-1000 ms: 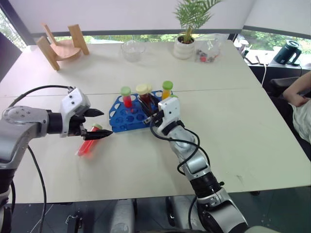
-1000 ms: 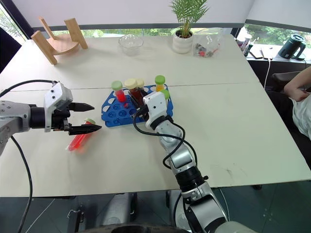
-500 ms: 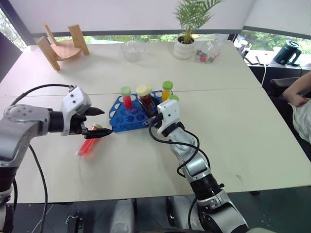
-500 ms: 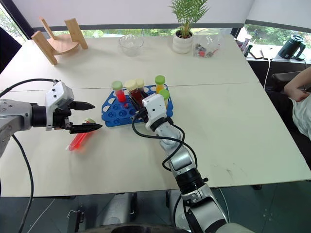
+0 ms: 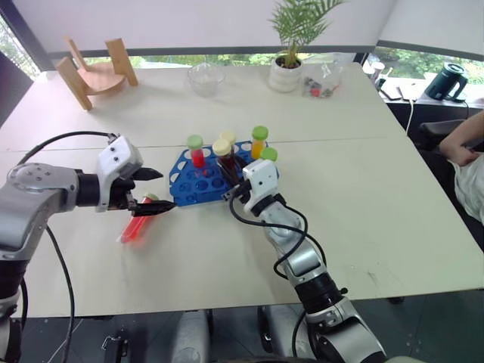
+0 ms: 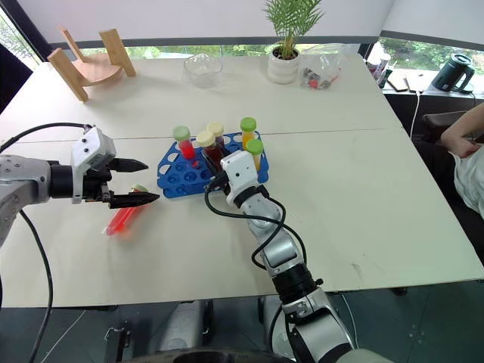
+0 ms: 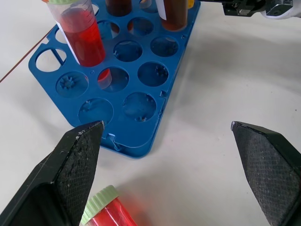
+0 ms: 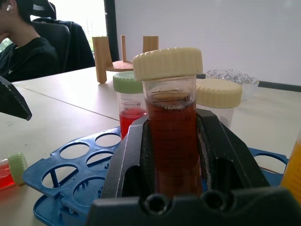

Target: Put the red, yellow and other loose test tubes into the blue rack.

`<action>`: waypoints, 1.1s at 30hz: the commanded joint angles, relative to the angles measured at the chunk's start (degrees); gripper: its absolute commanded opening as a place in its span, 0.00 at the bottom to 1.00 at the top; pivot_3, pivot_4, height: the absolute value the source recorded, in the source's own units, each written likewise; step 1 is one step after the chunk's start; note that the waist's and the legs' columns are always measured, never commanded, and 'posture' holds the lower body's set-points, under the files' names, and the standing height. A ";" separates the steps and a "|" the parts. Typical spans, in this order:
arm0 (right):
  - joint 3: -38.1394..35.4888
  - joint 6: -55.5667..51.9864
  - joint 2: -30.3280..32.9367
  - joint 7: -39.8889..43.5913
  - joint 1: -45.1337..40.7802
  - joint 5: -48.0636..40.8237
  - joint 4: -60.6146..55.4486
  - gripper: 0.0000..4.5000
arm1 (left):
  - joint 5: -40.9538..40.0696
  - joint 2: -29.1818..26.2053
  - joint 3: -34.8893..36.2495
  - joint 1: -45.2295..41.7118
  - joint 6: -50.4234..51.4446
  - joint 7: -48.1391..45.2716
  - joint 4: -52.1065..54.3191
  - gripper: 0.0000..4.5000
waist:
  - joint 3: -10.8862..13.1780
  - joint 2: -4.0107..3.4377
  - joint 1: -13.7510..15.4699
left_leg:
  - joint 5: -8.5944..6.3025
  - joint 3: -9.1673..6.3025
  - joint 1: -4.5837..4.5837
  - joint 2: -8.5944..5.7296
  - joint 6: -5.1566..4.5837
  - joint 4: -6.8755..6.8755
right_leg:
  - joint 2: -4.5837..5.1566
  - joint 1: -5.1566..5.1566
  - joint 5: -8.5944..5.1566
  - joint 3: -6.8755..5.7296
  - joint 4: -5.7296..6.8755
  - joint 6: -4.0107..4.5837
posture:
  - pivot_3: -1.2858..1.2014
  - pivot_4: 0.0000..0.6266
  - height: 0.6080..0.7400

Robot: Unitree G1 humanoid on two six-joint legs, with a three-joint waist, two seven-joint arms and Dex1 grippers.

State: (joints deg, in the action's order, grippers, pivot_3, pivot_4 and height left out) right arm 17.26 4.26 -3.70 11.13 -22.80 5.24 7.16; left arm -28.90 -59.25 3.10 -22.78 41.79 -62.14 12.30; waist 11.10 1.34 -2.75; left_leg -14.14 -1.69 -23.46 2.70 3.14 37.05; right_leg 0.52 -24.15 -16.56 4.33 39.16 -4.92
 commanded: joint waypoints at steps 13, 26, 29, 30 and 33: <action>1.85 -2.51 0.82 2.89 2.93 0.48 -8.45 0.80 | 0.57 -0.61 3.06 -5.56 0.83 1.75 -4.25 1.00 | 0.00 0.00 0.06 | 0.00 0.01 0.00 -0.01 0.00 0.00 | 0.00 -0.01 0.00 0.01 0.00 0.00 | 0.52 0.24 1.00; -4.79 -31.28 22.05 25.08 3.64 -18.75 -40.32 0.80 | 6.83 -11.92 -16.48 -21.64 27.84 -2.66 -11.77 1.00 | 0.02 -0.01 0.33 | 0.00 -0.02 0.00 -0.02 -0.01 -0.02 | -0.04 -0.01 -0.01 -0.01 0.01 0.00 | 0.52 0.24 1.00; -5.64 -37.23 30.42 33.60 3.43 -25.35 -43.70 0.80 | 6.22 -8.88 -21.59 -25.89 35.04 -3.40 -13.58 1.00 | 0.03 0.01 0.57 | 0.00 -0.05 -0.04 -0.04 -0.01 0.07 | -0.01 0.06 -0.02 -0.05 0.00 -0.01 | 0.52 0.24 1.00; -6.34 -40.31 33.14 36.09 3.00 -28.66 -44.69 0.80 | 6.63 -7.65 -23.28 -27.14 36.73 -3.06 -14.90 1.00 | 0.03 0.04 0.46 | 0.00 -0.03 -0.04 -0.06 -0.01 0.09 | 0.00 0.07 -0.02 -0.03 -0.02 -0.02 | 0.52 0.24 1.00; -7.32 -46.31 39.80 41.81 1.62 -35.89 -47.44 0.80 | 8.16 -4.78 -27.30 -30.32 39.80 -1.53 -19.44 1.00 | 0.03 0.04 0.18 | 0.00 -0.08 -0.02 -0.05 -0.02 0.09 | -0.03 0.08 -0.02 -0.04 -0.01 -0.03 | 0.52 0.24 1.00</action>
State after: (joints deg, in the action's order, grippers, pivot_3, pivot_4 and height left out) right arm 11.64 -39.55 34.78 50.04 -19.71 -26.12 -36.46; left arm -22.02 -63.76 -23.33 -51.11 79.93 -64.34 -5.52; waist 11.13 1.38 -2.56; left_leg -14.14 -1.78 -23.47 2.67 3.12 37.14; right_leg 0.47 -24.07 -16.58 4.29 39.15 -4.94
